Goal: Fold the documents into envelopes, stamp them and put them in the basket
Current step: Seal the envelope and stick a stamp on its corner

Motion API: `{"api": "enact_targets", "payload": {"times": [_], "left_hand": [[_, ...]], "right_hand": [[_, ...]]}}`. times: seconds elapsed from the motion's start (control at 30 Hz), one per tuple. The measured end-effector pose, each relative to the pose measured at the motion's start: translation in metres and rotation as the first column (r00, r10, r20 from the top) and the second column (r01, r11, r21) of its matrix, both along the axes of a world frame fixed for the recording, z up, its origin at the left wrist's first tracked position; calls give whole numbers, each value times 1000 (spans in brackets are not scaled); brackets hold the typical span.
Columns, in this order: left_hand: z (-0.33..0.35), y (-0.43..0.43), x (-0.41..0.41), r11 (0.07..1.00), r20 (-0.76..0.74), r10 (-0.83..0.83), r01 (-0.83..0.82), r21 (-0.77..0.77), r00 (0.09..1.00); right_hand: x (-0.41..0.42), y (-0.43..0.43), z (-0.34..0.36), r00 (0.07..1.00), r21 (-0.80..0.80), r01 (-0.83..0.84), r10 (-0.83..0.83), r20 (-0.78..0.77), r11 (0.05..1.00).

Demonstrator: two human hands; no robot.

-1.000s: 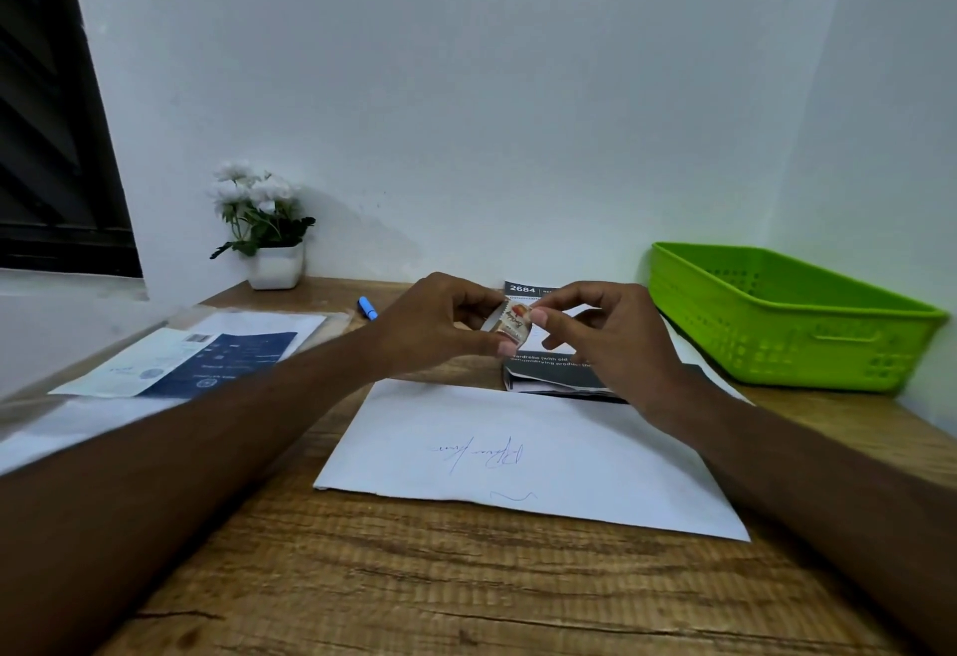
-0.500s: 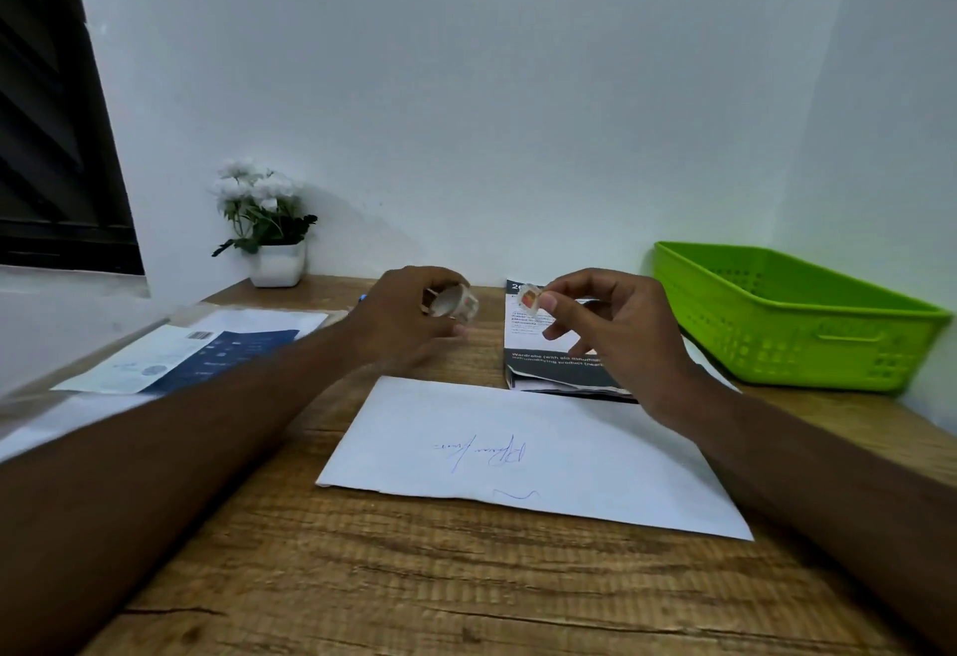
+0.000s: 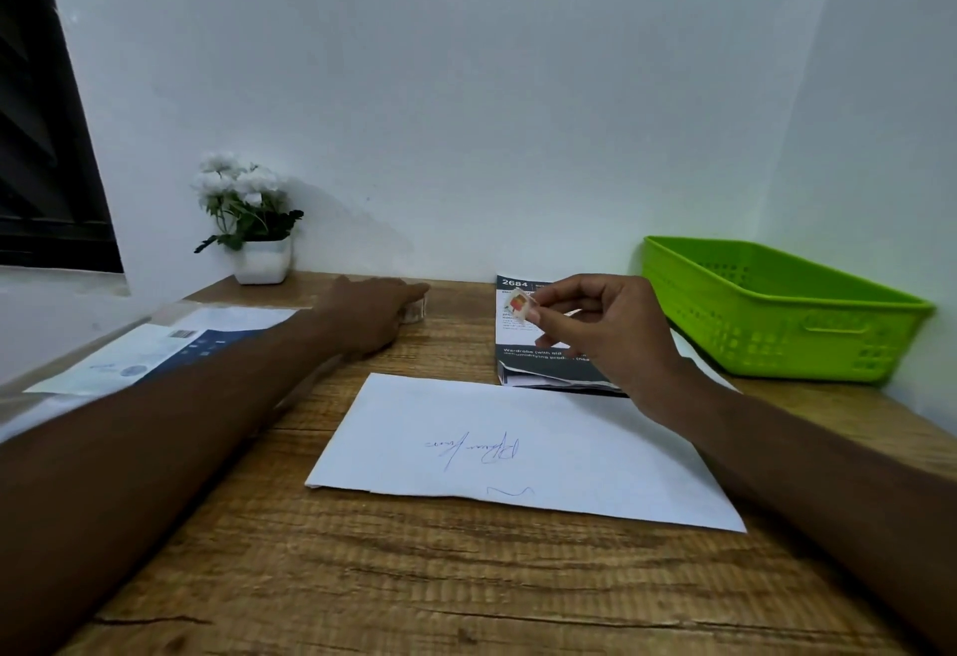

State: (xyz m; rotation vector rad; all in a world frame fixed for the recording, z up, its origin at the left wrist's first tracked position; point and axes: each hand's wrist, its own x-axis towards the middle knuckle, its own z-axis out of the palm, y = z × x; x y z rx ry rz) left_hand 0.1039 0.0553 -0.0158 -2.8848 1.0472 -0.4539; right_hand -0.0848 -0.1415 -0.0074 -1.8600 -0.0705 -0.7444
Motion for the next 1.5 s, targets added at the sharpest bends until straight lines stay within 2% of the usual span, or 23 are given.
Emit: {"api": "enact_targets", "payload": {"times": [0.07,0.13,0.2,0.27,0.33,0.4,0.47,0.53,0.67,0.93,1.23,1.5], "left_hand": [[0,-1,-4,1000,45,16,-16,-7,999],[1,-3,-7,999,157,10,-4,-40,987],[3,-5,-14,979,287,-56,109,-174,956],[9,-13,-28,895,367,-169,298,-331,915],[14,-22,-53,731,284,-324,429,-530,902],[18,-31,-80,580,71,-519,412,-703,852],[19,-37,-97,512,-41,-615,359,-780,787],[19,-40,-104,467,-76,-640,308,-829,765],[18,-41,-104,427,-133,-626,194,-883,768],[19,-41,-114,373,-219,-680,73,-925,700],[21,-42,-120,272,-246,-709,-66,-960,661],[23,-44,-132,229,-268,-725,-144,-963,634]], "right_hand": [[-1,0,0,1000,-5,-1,1,0,1000],[-2,1,1,1000,3,3,-3,1,1000],[-2,1,2,1000,24,3,-3,-2,1000],[-2,-1,3,1000,40,-3,3,-5,999],[-2,-2,4,1000,49,-7,7,-2,999],[-3,-2,4,1000,47,4,-4,-1,999],[-4,-2,5,1000,32,10,-10,-6,999],[-5,-3,5,1000,30,-1,2,-14,1000],[-6,-2,6,1000,60,-12,14,-26,998],[-7,-2,10,994,160,-57,70,-79,985],[-12,-1,15,996,196,-81,88,-28,977],[-13,-2,19,998,217,-67,68,5,974]]}}
